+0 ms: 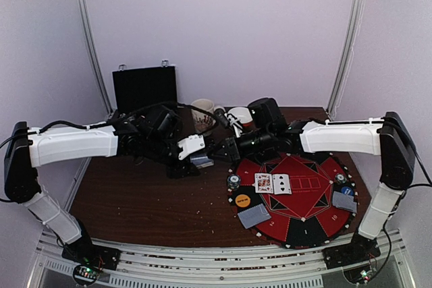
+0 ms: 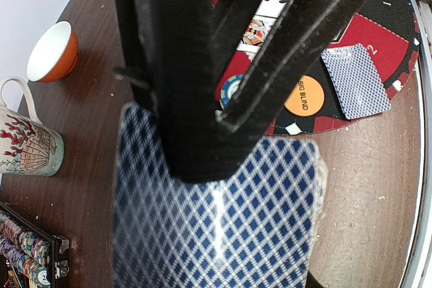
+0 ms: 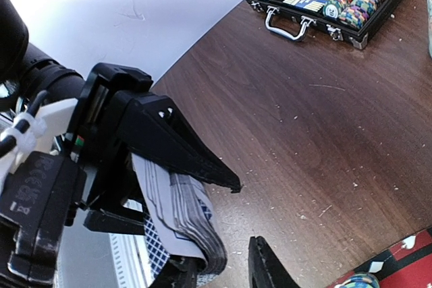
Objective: Distribute texas hold em gaming equipment
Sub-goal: Pick up the poker card from the face-down deck piles.
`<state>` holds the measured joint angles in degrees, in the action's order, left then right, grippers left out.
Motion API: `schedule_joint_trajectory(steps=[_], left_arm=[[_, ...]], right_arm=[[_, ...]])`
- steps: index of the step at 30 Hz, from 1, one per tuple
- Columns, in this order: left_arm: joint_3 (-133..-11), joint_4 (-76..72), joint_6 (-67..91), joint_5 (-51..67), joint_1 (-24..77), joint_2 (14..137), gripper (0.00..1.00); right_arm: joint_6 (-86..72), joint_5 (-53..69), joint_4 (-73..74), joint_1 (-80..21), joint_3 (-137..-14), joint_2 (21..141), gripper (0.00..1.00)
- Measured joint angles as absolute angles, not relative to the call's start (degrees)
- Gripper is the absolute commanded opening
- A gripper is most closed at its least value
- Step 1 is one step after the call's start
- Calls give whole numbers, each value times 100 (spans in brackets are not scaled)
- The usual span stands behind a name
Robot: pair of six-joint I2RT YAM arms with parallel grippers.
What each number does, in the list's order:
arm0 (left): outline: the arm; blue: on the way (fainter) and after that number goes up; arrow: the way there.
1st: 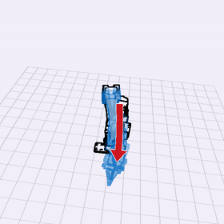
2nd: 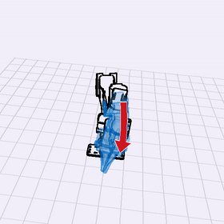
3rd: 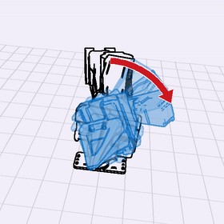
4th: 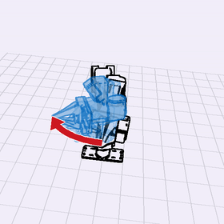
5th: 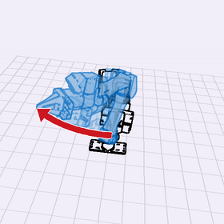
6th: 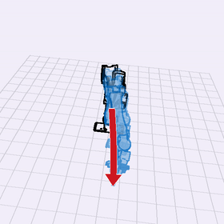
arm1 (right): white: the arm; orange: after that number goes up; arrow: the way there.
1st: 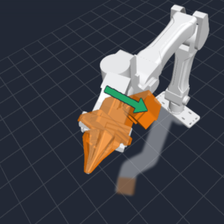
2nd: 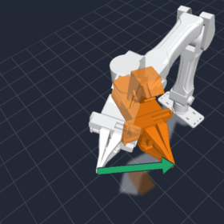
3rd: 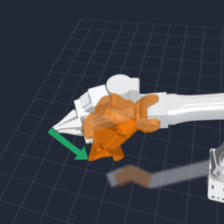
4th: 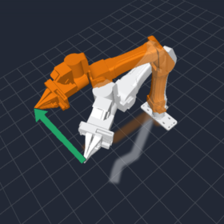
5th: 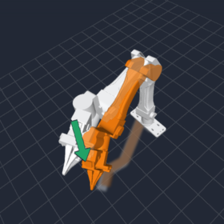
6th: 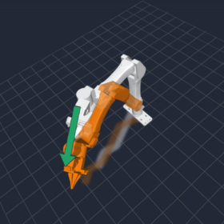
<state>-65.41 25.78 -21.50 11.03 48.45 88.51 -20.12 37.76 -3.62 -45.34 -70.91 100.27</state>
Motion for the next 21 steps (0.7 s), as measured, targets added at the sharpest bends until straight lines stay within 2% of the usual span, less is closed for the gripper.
schedule_joint_trajectory(steps=[4,6,7,21], left_arm=[[-6541,2578,-2150,1114,4845,8851,43],[-6541,2569,-2150,1118,4842,8851,43],[-6541,2561,-2147,1118,4842,8851,43],[-6541,2552,-2141,1144,4838,8851,43]], right_arm=[[-2084,3865,-403,-4534,-7091,10014,14],[-2099,3894,-401,-4534,-7091,9994,2],[-2104,3896,-395,-4534,-7091,9985,0],[-1859,3640,167,-4460,-7100,9583,0]])
